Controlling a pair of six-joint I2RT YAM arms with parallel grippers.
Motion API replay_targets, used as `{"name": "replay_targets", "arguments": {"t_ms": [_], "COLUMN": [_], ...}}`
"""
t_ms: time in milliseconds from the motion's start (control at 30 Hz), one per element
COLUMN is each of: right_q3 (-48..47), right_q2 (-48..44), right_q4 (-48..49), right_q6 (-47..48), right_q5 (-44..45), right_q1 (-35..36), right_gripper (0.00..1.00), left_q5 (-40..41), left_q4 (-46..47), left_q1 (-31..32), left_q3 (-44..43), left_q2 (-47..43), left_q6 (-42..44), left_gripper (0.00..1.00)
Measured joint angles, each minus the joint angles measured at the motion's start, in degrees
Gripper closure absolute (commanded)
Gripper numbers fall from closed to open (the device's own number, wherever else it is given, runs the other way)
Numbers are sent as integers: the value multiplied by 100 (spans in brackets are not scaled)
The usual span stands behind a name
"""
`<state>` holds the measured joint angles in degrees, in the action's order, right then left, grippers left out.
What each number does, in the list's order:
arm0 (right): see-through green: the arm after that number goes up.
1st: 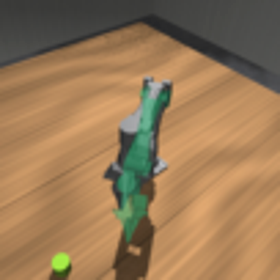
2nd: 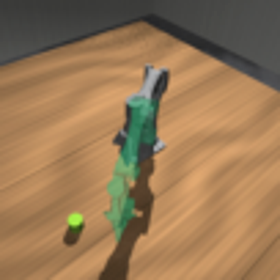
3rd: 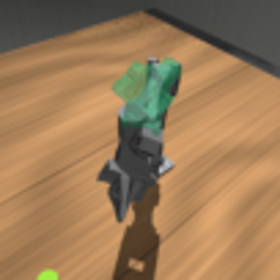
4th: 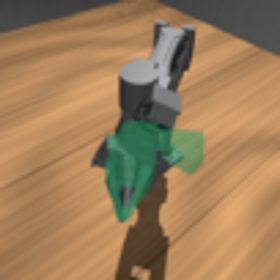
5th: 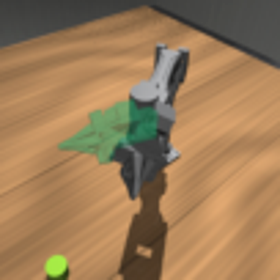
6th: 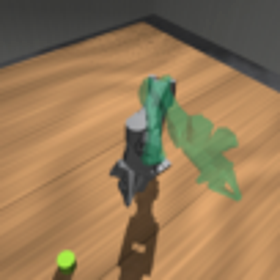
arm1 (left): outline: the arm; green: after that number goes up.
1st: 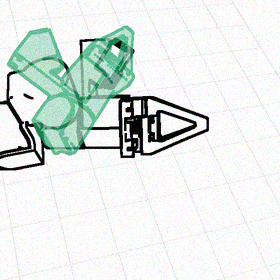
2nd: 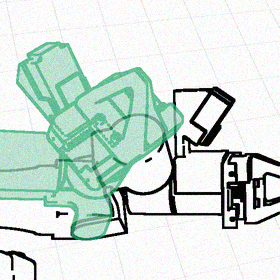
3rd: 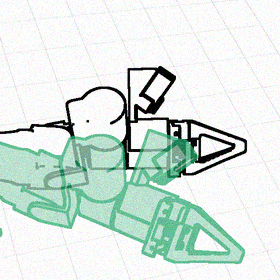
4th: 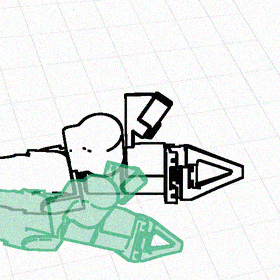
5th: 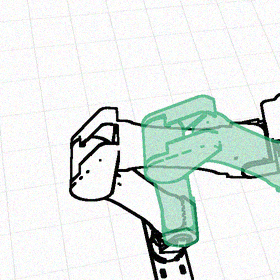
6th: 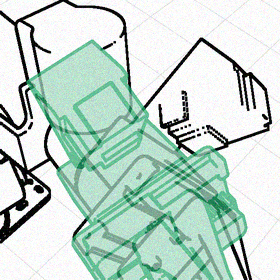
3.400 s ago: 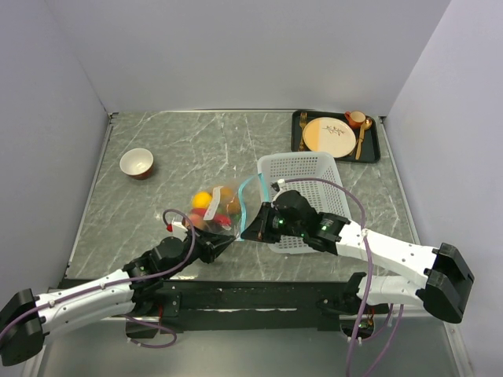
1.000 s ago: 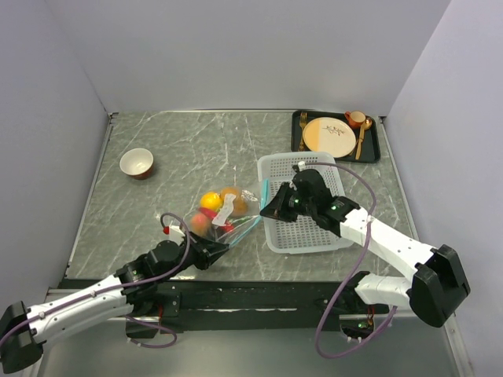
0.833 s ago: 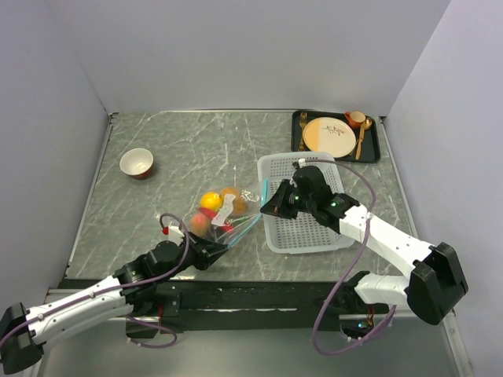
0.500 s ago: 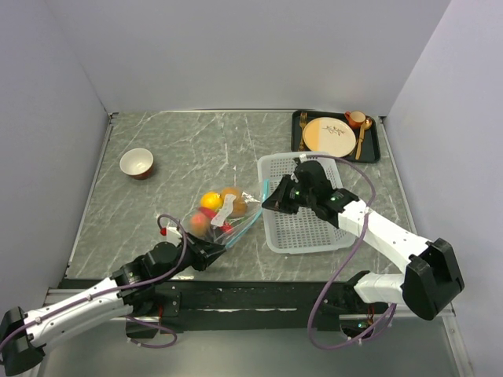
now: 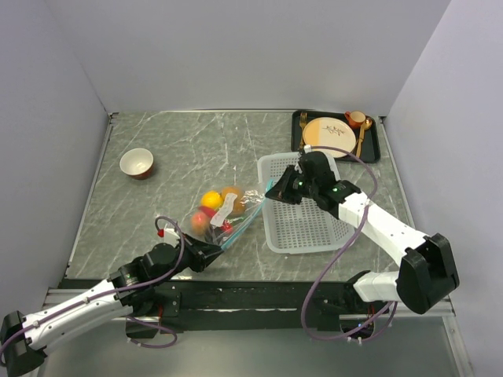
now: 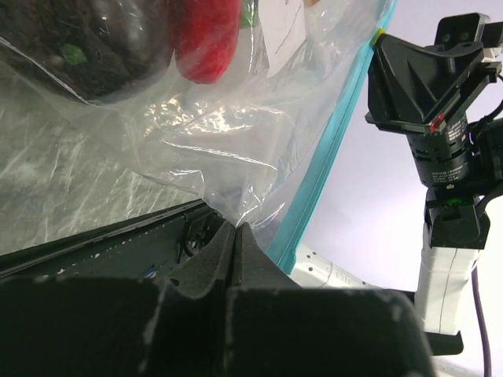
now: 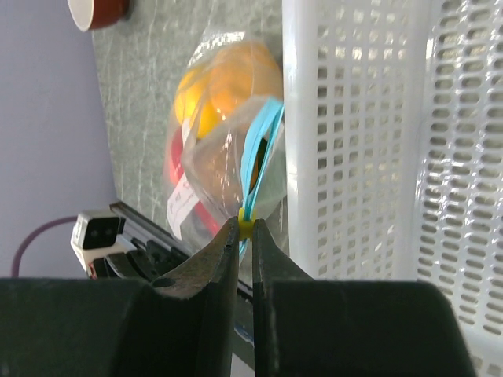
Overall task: Place the food in the zip-top bag and seal the zipper
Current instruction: Zip the zipper food storage bag at the center of the board.
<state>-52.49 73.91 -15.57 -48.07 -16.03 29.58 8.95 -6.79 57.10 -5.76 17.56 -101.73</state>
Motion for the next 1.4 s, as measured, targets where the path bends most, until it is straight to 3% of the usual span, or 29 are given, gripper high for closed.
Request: {"name": "replay_targets", "arguments": {"t_ms": [1233, 1400], "right_q3": [-313, -313], "right_q2": [358, 461], "right_q4": [96, 157], "right_q6": [149, 149], "right_q5": [-39, -98], "right_q1": [-525, -553], "right_gripper": [88, 83], "left_q5": [66, 92], "left_q4": [-114, -98], "left_q1": [-2, -2], "left_q3": [0, 0], "left_q2": [-9, 20], "left_q6": [-2, -2], "left_gripper": [99, 99]}}
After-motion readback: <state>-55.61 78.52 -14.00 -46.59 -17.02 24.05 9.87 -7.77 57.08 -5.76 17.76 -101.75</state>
